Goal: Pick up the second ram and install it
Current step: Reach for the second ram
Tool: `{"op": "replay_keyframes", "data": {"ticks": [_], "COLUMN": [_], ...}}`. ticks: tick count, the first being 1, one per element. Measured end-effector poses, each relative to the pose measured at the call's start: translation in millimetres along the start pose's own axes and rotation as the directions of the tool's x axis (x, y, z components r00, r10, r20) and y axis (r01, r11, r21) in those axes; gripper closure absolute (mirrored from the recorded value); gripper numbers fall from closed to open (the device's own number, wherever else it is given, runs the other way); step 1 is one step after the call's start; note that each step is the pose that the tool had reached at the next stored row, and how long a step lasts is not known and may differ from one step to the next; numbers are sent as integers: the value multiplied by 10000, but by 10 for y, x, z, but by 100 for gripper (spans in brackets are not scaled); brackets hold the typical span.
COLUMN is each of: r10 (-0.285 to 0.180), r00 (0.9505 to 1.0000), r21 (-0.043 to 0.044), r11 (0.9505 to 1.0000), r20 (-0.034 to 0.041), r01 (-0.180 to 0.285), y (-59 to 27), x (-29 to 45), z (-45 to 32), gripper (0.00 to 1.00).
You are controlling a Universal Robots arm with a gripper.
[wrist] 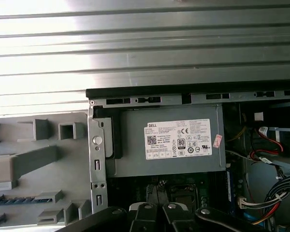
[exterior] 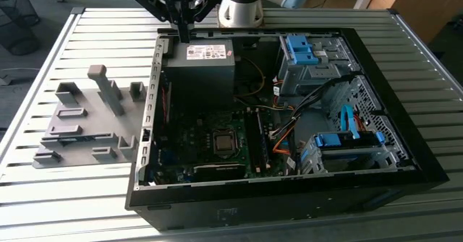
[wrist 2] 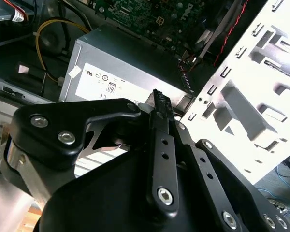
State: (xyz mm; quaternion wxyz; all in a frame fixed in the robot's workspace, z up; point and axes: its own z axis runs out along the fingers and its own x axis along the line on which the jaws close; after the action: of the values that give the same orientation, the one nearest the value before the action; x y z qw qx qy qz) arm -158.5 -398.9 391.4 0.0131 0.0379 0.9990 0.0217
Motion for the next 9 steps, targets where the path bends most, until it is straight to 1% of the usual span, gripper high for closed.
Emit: {"op": "replay_keyframes", "data": {"ticks": [4,9], "r10": [-1,0], "r00": [10000,10000], "r21": [0,0], "r11": [10000,10000], "r20": [0,0], "r01": [1,0], "y": [-4,-10], "x": [43,133], "z": [2,2], "gripper": [89,89]}}
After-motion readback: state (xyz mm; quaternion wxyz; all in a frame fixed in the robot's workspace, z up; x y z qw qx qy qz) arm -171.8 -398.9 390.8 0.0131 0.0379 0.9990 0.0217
